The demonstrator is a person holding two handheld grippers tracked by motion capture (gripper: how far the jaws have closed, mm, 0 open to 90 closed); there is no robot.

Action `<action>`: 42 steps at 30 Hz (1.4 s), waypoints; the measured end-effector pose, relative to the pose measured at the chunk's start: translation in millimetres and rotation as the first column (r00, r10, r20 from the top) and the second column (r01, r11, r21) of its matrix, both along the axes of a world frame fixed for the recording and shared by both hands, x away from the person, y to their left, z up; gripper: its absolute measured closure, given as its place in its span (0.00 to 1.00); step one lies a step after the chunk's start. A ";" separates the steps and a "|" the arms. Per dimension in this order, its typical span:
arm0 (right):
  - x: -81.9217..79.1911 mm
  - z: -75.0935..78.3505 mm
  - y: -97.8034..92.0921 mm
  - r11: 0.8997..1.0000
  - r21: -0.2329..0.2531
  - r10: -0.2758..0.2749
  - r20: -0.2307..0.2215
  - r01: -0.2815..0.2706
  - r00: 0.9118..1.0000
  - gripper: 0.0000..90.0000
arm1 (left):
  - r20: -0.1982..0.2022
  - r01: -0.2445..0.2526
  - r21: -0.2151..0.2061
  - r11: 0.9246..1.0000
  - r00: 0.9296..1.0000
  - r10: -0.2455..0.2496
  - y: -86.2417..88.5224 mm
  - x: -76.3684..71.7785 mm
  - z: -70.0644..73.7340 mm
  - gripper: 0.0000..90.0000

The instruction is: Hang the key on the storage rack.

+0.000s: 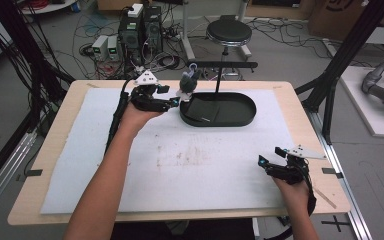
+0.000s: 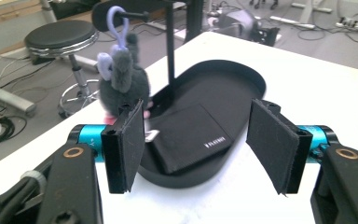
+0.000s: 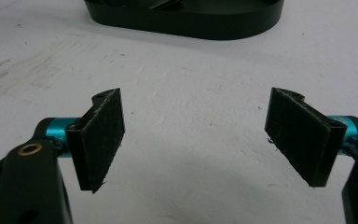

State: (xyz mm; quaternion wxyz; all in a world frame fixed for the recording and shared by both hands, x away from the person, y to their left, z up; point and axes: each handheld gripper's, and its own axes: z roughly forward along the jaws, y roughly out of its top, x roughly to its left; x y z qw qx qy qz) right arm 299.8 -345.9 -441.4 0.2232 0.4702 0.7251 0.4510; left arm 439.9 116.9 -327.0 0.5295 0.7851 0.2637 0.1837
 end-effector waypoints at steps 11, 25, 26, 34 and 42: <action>2.6 0.0 7.9 1.000 -0.011 0.014 0.000 -0.014 1.000 0.22 | -0.040 0.133 -0.039 0.990 0.990 -0.135 20.2 -41.2 -18.1 0.34; 4.3 -0.1 8.3 1.000 -0.009 0.014 0.000 -0.014 1.000 0.22 | -0.042 0.126 -0.051 0.991 0.991 -0.129 64.0 -91.7 -53.7 0.28; 4.5 -0.1 8.0 1.000 -0.007 0.013 -0.001 -0.013 1.000 0.22 | -0.037 0.127 -0.051 0.991 0.991 -0.129 65.9 -94.7 -54.3 0.28; 6.3 0.1 5.4 1.000 0.005 0.010 0.004 -0.010 1.000 0.22 | -0.027 0.105 -0.060 0.993 0.994 -0.107 85.1 -112.9 -61.7 0.27; 9.0 -1.5 4.7 1.000 0.014 0.009 0.002 -0.009 1.000 0.22 | -0.029 0.040 -0.069 0.997 0.999 -0.042 100.6 -122.5 -72.3 0.22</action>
